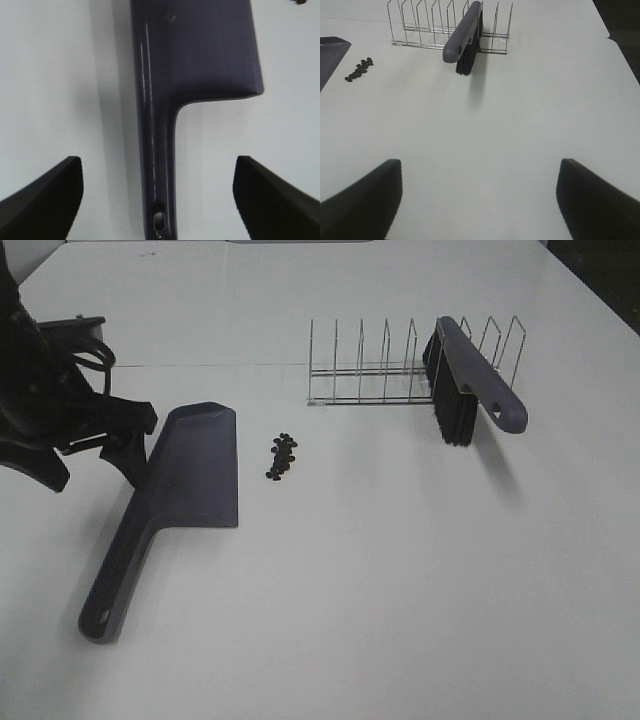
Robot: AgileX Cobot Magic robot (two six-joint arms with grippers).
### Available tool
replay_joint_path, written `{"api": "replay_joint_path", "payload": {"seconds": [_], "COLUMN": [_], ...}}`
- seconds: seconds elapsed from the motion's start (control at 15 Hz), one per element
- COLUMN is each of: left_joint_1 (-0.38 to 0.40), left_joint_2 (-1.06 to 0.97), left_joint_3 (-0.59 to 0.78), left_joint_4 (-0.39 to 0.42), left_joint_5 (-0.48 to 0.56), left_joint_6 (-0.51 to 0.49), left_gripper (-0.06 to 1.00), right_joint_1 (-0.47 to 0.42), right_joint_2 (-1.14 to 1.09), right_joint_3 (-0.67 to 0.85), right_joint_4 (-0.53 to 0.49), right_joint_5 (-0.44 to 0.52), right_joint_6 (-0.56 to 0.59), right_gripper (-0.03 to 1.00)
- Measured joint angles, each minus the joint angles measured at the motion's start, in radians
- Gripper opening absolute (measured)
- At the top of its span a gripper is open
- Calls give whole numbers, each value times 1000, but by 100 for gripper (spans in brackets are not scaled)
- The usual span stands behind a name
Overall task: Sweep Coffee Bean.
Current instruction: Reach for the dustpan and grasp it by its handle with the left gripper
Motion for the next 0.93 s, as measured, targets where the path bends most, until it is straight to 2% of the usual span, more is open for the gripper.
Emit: {"api": "replay_joint_path", "payload": {"seconds": [0.33,0.73,0.93], "left_joint_1": [-79,-85,-85], "left_joint_2": [123,240,252], "left_joint_3": [-8,-8,-16], "left_joint_4": [21,19,26], "left_joint_5": [3,-50,-50], "left_joint_6": [-37,-77,-77], "left_gripper": [78,77,71], "right_joint_1": [0,0,0], "right_joint_2": [0,0,0], "right_joint_3": [0,0,0], "right_joint_4": [0,0,0], "right_joint_5": [0,0,0], "right_joint_6": [0,0,0], "right_gripper": [74,74,74]}}
